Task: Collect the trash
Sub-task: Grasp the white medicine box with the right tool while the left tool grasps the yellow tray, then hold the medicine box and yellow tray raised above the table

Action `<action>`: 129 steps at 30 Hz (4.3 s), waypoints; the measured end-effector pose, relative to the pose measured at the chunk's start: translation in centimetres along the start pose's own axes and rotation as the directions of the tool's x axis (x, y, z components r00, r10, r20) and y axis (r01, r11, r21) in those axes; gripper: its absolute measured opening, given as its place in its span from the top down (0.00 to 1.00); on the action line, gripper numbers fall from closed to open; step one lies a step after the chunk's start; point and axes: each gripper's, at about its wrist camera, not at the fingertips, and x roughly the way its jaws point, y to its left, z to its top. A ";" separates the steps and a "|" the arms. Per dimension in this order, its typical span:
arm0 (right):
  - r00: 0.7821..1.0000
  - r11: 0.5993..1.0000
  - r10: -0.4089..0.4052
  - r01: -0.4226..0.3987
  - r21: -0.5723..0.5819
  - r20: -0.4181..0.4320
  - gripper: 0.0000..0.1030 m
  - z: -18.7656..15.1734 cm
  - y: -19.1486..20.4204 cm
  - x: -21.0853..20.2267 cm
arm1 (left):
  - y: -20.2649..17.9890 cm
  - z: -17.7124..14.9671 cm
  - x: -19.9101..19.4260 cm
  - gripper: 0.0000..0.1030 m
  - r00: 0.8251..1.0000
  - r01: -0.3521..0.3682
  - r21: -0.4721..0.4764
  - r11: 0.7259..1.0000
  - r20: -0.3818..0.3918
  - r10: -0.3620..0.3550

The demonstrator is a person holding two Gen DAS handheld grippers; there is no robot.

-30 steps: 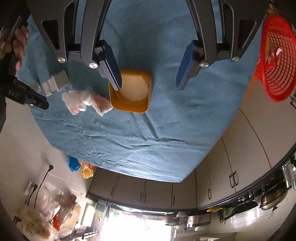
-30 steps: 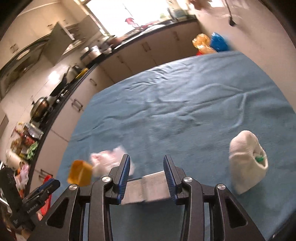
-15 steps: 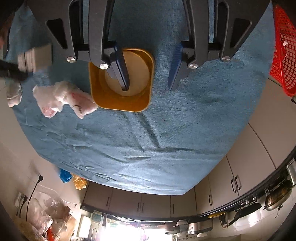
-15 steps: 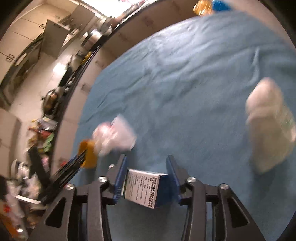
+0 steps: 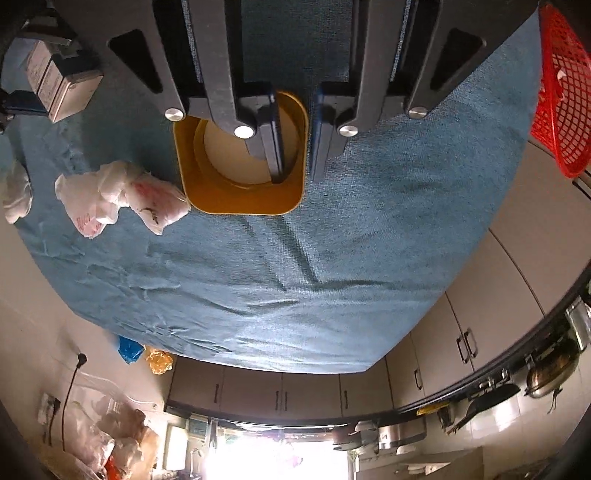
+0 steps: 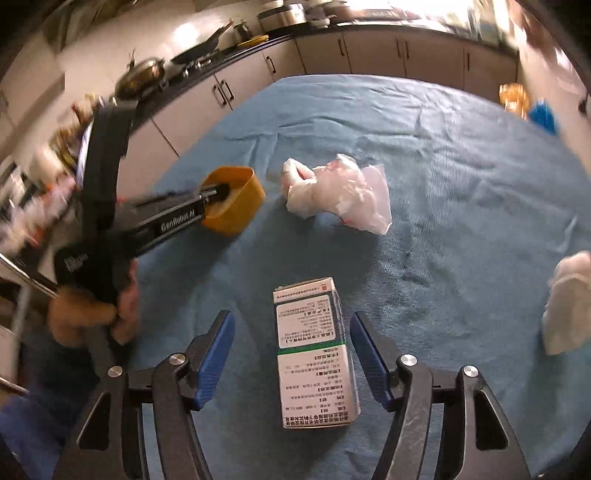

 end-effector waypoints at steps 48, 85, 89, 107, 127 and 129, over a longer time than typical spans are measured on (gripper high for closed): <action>0.966 0.974 -0.225 0.219 0.057 0.125 0.61 -0.7 -1.6 2.0 | -1.2 -0.7 -0.6 0.92 0.999 0.028 0.039 0.999 0.033 -0.029; 0.953 0.984 -0.166 0.145 0.101 0.254 0.63 -0.5 -1.1 -2.1 | -1.3 -0.6 -3.6 0.94 0.986 0.011 0.045 0.999 0.168 -0.019; 0.955 0.984 -0.168 0.145 0.108 0.246 0.63 -0.5 -1.2 -1.9 | -1.1 -0.4 -4.0 0.94 0.983 0.016 0.032 0.999 0.184 -0.021; 0.952 0.984 -0.148 0.115 0.135 0.268 0.63 -0.4 -1.4 -2.8 | -1.5 -1.4 -6.2 0.94 0.982 -0.010 0.041 0.999 0.190 0.002; 0.957 0.991 -0.096 0.066 0.116 0.276 0.63 -2.4 3.7 -5.1 | 2.4 -6.5 -12.9 0.94 0.974 0.004 -0.028 1.000 0.228 0.002; 0.958 0.992 -0.092 0.066 0.104 0.272 0.63 -2.2 4.5 -5.0 | 3.2 -6.8 -13.3 0.94 0.972 0.004 -0.042 0.999 0.233 0.006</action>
